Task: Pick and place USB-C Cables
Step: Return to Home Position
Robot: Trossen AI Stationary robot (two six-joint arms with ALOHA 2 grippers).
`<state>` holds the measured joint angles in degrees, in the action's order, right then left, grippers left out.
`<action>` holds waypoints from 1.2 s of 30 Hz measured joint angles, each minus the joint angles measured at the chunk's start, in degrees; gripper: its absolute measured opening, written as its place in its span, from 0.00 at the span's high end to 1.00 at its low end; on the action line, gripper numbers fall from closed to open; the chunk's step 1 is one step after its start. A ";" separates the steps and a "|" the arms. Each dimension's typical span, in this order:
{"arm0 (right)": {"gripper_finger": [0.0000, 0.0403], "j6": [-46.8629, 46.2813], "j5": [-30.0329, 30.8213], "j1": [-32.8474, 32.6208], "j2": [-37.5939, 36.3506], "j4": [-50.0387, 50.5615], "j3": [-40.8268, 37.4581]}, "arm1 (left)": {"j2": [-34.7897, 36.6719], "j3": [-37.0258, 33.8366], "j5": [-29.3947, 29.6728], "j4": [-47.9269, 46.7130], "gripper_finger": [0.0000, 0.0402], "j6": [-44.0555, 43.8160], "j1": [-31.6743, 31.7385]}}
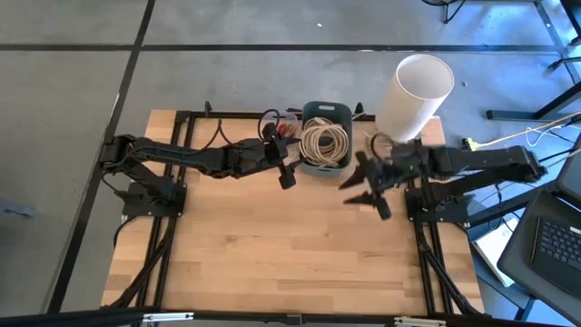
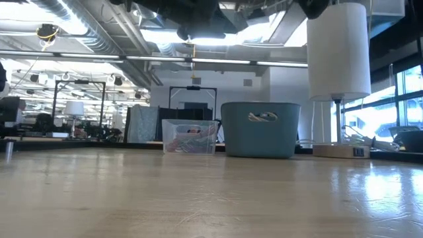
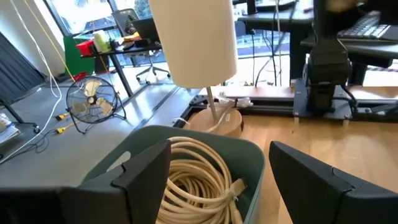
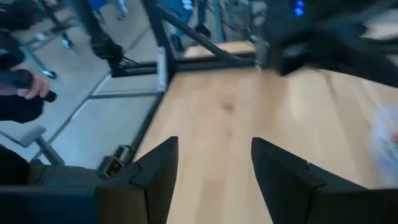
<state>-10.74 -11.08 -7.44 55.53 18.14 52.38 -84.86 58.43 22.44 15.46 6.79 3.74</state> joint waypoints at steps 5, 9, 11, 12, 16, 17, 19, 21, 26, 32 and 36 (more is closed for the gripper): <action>0.49 0.64 7.11 -8.81 2.41 -19.07 -7.62 | -0.02 -0.07 -2.63 2.76 0.34 -10.36 0.07; 0.49 4.76 15.88 -10.95 6.51 -38.11 -12.45 | -0.29 -0.07 -18.85 8.97 0.34 -16.87 1.06; 0.49 7.90 19.43 -10.67 9.15 -44.72 -12.87 | -1.19 0.02 -27.33 13.21 0.34 -16.53 0.94; 0.49 9.51 19.47 -10.22 9.96 -45.52 -12.40 | -1.26 -0.01 -30.64 13.45 0.34 -16.23 0.80; 0.51 14.00 19.42 -9.62 7.78 -32.59 -7.61 | 4.27 -0.11 -44.50 5.53 0.34 -13.43 0.53; 0.51 13.70 19.22 -9.62 6.18 -26.43 -6.22 | 6.79 -0.09 -45.16 1.82 0.34 -12.70 0.00; 0.53 11.38 19.22 -10.31 2.79 -15.66 -4.07 | 11.89 -1.15 -42.14 -4.04 0.34 -10.29 -2.09; 0.55 8.60 19.25 -11.82 -0.70 -8.43 -3.69 | 17.22 -3.77 -36.45 -9.19 0.34 -8.23 -5.23; 0.60 2.82 20.71 -16.44 -7.12 -4.38 -7.47 | 30.22 -13.95 -20.66 -9.24 0.34 -6.60 -14.82; 0.63 -4.34 26.40 -20.72 -9.39 -8.49 -16.92 | 38.52 -29.31 -5.59 -3.68 0.34 -12.64 -24.72; 0.63 -2.98 29.54 -20.98 -7.94 -25.69 -25.58 | 38.36 -37.93 0.21 4.16 0.34 -16.77 -27.42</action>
<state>-13.72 18.46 -28.42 47.58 -7.55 26.80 -46.50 20.50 22.65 19.61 -9.98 -23.68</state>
